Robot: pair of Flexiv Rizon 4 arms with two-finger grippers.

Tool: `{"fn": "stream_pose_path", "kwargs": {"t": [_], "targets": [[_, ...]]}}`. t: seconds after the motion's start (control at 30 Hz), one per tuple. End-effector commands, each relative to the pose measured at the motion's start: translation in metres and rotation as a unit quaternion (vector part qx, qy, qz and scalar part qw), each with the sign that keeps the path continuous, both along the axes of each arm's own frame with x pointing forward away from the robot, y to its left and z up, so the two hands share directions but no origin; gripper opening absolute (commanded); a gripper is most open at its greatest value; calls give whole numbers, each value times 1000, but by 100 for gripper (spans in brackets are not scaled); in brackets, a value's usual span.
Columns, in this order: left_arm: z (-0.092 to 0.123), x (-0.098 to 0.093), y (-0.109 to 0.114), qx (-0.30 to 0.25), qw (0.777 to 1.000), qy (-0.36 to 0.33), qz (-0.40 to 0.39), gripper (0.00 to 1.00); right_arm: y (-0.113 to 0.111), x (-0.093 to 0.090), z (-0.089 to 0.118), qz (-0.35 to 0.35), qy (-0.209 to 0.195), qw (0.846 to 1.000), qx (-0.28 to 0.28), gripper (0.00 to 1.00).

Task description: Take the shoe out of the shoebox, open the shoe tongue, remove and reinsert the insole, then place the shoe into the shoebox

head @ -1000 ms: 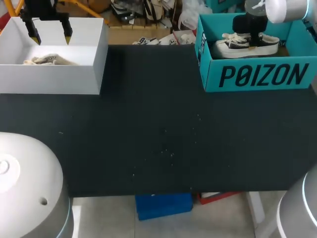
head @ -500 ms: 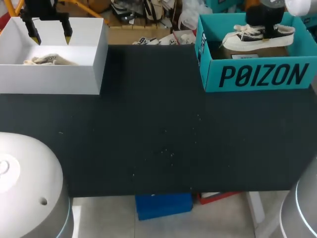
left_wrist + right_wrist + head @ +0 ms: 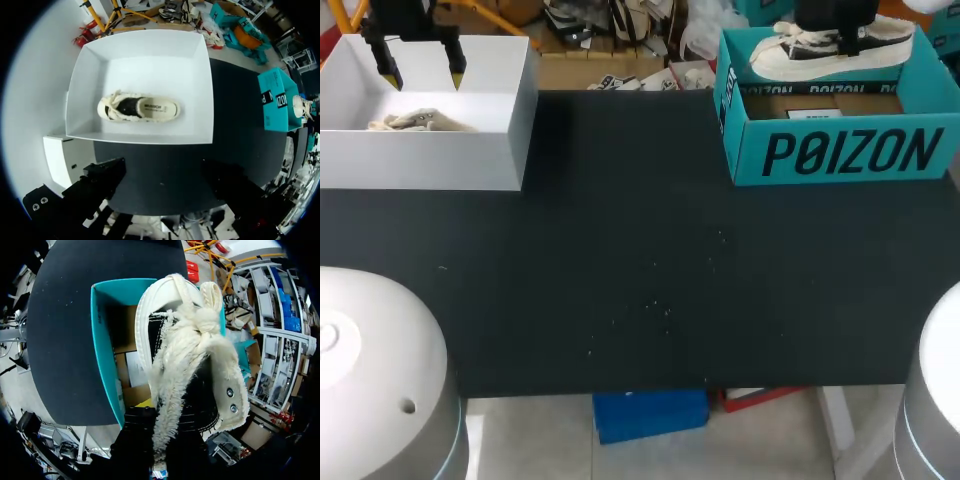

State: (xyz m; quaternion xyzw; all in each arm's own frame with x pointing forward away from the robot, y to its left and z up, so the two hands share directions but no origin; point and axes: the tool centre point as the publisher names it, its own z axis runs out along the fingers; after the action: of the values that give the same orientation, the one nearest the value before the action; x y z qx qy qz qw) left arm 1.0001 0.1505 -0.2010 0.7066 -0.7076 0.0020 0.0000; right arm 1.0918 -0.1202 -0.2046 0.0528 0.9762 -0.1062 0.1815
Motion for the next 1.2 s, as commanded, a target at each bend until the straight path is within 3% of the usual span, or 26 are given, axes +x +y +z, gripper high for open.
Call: {"fn": "stream_pose_path", "kwargs": {"t": [0.03, 0.3, 0.6, 0.77, 1.2], "targets": [[0, 0, 0, 1, 1000, 1, 0, 100, 57, -73, 93, 5, -70, 997, -32, 0], [0, 0, 0, 1, 1000, 1, 0, 100, 137, -147, 105, 18, -71, 997, -13, 0], [0, 0, 0, 1, 1000, 1, 0, 100, 209, -215, 75, 4, -84, 995, 51, 0], [0, 0, 0, 1, 1000, 1, 0, 100, 241, -240, 43, 2, -95, 992, 84, 0], [0, 0, 0, 1, 1000, 1, 0, 100, 299, -274, -43, 8, -39, 993, 115, 0]]}}
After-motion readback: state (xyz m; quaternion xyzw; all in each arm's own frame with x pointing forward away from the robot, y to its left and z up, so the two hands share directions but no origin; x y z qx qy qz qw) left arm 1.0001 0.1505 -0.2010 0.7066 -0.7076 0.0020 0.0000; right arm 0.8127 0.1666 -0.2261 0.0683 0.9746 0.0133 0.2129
